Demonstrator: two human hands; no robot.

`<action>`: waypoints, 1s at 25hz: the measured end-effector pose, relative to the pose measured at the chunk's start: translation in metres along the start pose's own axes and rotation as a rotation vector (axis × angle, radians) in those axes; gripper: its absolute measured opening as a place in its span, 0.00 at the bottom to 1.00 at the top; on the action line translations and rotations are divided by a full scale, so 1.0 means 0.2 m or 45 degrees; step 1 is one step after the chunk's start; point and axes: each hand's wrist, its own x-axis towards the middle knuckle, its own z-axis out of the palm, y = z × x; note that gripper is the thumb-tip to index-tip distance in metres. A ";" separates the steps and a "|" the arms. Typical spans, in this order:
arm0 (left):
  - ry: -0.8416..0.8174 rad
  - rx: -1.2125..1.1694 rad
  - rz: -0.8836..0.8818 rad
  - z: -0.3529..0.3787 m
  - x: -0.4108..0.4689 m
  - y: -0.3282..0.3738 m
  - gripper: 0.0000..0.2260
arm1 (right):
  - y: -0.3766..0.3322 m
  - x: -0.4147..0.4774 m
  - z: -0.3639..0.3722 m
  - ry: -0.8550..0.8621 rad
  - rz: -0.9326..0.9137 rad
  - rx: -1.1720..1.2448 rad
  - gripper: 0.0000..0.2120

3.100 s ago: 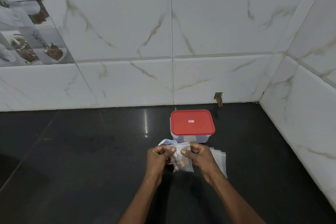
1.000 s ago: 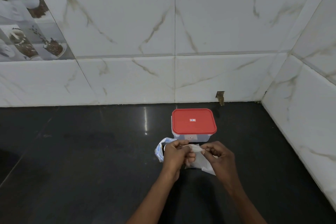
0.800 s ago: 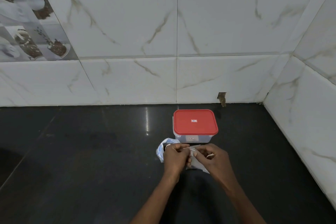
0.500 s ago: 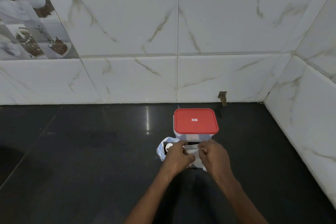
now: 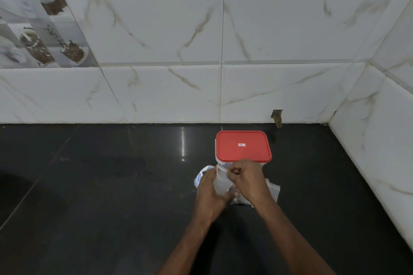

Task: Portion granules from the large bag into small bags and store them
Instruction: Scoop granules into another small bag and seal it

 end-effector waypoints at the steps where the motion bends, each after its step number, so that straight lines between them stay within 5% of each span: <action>1: 0.068 -0.009 -0.019 0.00 0.00 0.00 0.31 | -0.02 0.01 0.02 -0.036 0.019 0.077 0.13; 5: 0.159 0.030 -0.091 -0.01 0.01 -0.06 0.38 | 0.00 0.04 0.05 -0.106 0.088 0.208 0.06; 10: 0.287 -0.074 -0.130 -0.03 -0.03 -0.12 0.21 | 0.06 0.03 0.09 -0.056 0.187 0.431 0.04; 12: 0.402 -0.165 -0.159 -0.07 -0.03 -0.17 0.18 | 0.15 0.06 0.10 0.107 0.234 0.228 0.04; 15: 0.485 -0.220 -0.209 -0.14 -0.02 -0.24 0.18 | 0.23 0.06 0.14 0.022 0.288 -0.202 0.08; 18: 0.520 -0.249 -0.236 -0.16 -0.01 -0.27 0.17 | 0.24 0.02 0.25 -0.076 0.392 -0.284 0.14; 25: 0.424 -0.332 -0.308 -0.15 0.00 -0.34 0.14 | 0.23 0.01 0.37 0.098 0.175 -0.541 0.06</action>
